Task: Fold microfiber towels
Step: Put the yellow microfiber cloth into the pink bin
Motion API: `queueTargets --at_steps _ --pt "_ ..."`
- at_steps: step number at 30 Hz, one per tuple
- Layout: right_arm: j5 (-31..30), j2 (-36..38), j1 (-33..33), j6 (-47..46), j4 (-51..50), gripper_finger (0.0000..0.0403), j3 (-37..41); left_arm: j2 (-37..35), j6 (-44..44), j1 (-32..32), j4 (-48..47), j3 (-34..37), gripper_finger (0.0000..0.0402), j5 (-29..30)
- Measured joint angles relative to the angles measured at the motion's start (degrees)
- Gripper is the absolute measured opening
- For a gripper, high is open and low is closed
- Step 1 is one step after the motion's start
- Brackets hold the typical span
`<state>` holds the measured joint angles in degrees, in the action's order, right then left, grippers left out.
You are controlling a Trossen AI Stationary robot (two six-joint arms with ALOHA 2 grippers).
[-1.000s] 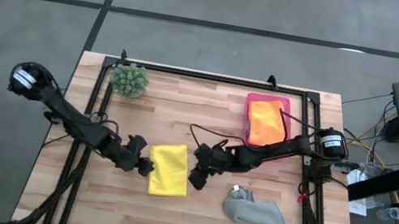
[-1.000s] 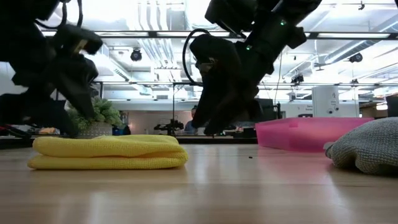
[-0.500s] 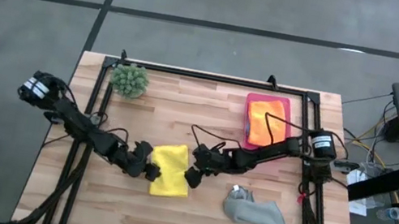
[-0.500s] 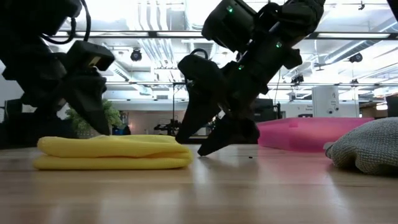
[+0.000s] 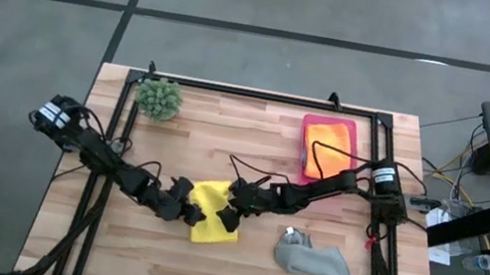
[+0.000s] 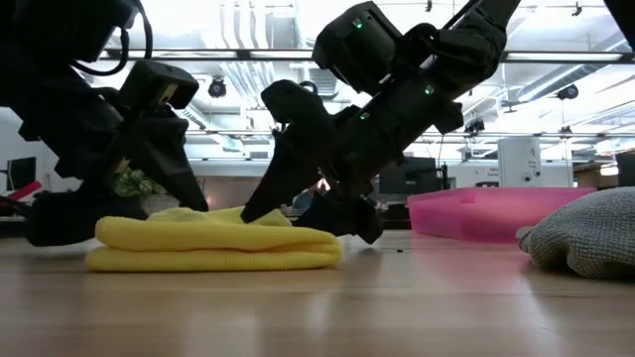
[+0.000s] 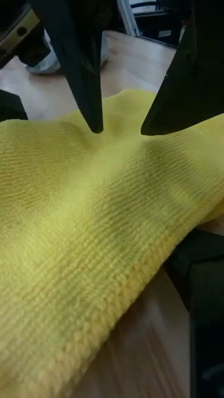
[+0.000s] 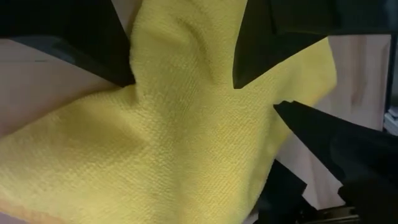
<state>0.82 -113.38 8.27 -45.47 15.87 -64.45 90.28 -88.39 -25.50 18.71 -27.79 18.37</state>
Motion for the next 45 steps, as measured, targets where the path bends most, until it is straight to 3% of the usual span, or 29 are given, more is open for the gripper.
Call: queueTargets --at_steps 7,17,19,21,32,45 --pt "0.3 0.0 -0.2 0.0 0.1 0.0191 0.1 0.4 3.1 0.0 0.9 -0.2 0.0199 1.3" --pt "0.6 0.0 -0.1 4.3 2.0 0.0019 0.1 0.7 5.6 0.0 0.1 0.0 0.0054 5.5" --pt "0.5 0.2 -0.2 5.1 1.8 0.0016 0.1 0.5 7.1 0.0 0.3 -0.1 0.0019 6.5" --pt "0.5 1.1 -0.2 5.6 1.1 0.0015 0.3 0.2 8.4 0.0 0.3 -0.5 0.0008 7.4" --pt "-1.1 9.0 -0.2 10.6 -6.0 0.0014 1.9 -0.1 16.4 0.7 3.6 -4.6 0.0002 11.4" --pt "-9.7 18.3 -0.2 15.1 -21.1 0.0013 2.3 -0.2 29.7 6.8 4.9 -10.0 0.0002 10.6"
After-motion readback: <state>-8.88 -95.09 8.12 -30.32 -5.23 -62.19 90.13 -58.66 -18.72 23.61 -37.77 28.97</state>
